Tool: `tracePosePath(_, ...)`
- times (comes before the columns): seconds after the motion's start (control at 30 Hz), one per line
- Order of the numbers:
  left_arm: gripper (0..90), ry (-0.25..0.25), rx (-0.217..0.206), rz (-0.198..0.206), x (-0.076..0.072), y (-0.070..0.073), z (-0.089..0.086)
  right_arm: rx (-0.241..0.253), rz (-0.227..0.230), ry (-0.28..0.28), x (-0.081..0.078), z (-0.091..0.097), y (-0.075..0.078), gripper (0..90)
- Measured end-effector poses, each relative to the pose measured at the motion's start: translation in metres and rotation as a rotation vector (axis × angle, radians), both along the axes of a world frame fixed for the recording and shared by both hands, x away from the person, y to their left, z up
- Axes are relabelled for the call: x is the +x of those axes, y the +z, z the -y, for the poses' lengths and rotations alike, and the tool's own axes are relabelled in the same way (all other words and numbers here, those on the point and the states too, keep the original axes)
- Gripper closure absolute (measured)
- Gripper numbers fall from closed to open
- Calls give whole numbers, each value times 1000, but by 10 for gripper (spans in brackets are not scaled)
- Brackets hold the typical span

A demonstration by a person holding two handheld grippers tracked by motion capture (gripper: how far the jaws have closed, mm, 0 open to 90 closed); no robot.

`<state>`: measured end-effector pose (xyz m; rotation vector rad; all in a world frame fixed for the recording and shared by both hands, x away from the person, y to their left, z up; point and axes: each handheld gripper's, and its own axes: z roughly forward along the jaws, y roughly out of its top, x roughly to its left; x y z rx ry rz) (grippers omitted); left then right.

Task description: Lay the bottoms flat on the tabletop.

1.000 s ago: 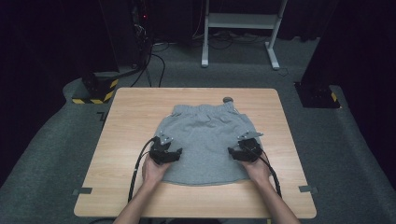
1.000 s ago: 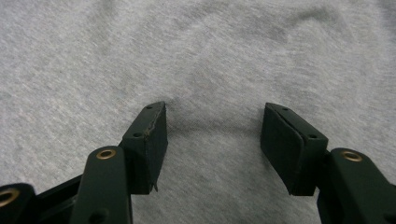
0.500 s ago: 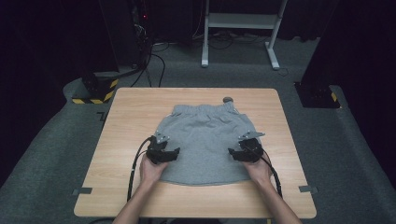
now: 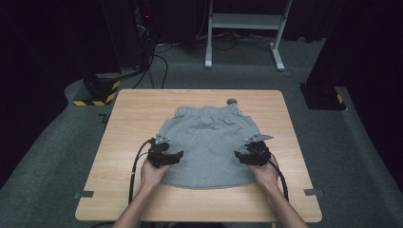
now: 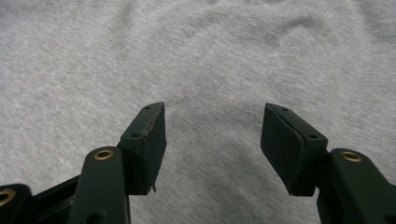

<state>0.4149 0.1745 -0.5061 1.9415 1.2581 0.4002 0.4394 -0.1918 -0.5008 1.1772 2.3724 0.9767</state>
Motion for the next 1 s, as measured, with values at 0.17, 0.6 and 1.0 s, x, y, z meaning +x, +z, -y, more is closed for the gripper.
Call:
tracePosePath(0.17, 280, 15, 29, 10, -1, 2, -3, 22, 8, -12, -3, 5, 6, 404)
tracePosePath(0.6, 250, 42, 23, 40, -7, 11, -14, 64, 37, -47, -7, 20, 16, 408)
tracePosePath(1.0, 251, 52, 1, 54, -8, 24, -19, 90, 72, -55, -12, 30, 27, 410)
